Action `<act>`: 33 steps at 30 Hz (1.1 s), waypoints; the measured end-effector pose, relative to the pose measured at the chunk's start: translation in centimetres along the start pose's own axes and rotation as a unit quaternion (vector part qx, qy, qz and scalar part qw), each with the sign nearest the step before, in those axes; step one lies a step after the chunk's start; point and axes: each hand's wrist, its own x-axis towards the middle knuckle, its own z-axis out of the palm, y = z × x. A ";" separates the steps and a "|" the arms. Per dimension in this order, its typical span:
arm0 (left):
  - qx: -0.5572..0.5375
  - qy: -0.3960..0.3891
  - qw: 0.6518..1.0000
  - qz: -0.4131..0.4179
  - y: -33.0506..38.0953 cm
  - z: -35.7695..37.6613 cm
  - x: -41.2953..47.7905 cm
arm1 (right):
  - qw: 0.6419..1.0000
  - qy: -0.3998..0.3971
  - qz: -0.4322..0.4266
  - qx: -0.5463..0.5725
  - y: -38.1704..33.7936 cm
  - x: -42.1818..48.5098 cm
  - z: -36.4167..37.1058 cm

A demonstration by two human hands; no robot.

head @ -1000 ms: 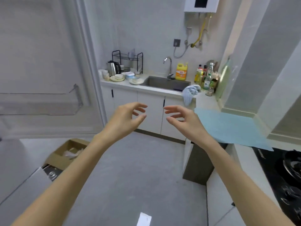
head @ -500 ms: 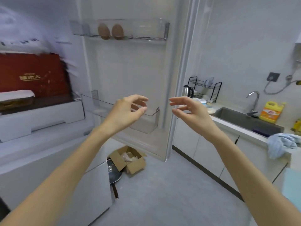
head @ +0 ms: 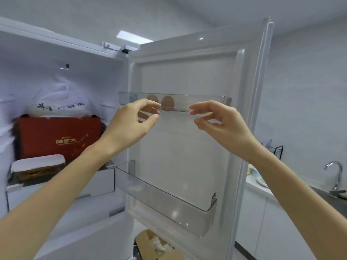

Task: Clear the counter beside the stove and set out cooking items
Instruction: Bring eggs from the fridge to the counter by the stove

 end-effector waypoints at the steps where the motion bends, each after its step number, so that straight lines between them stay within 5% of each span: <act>1: -0.002 0.010 1.000 0.014 -0.5 -0.8 1.2 | 1.000 0.008 -0.015 -0.010 -0.5 1.4 0.4; 12: -0.009 -0.009 0.995 0.095 -6.9 -3.7 13.3 | 0.982 0.034 -0.036 -0.182 -2.7 13.3 4.3; 19: 0.023 -0.096 0.991 0.092 -10.8 -1.5 19.7 | 0.941 -0.056 0.083 -0.322 -0.7 18.8 5.9; 27: 0.010 -0.317 0.948 -0.021 -13.2 0.4 23.2 | 0.895 -0.194 0.274 -0.294 0.8 20.6 7.8; 33: -0.031 -0.389 0.919 -0.058 -14.8 1.2 24.1 | 0.874 -0.233 0.325 -0.275 1.0 20.3 7.4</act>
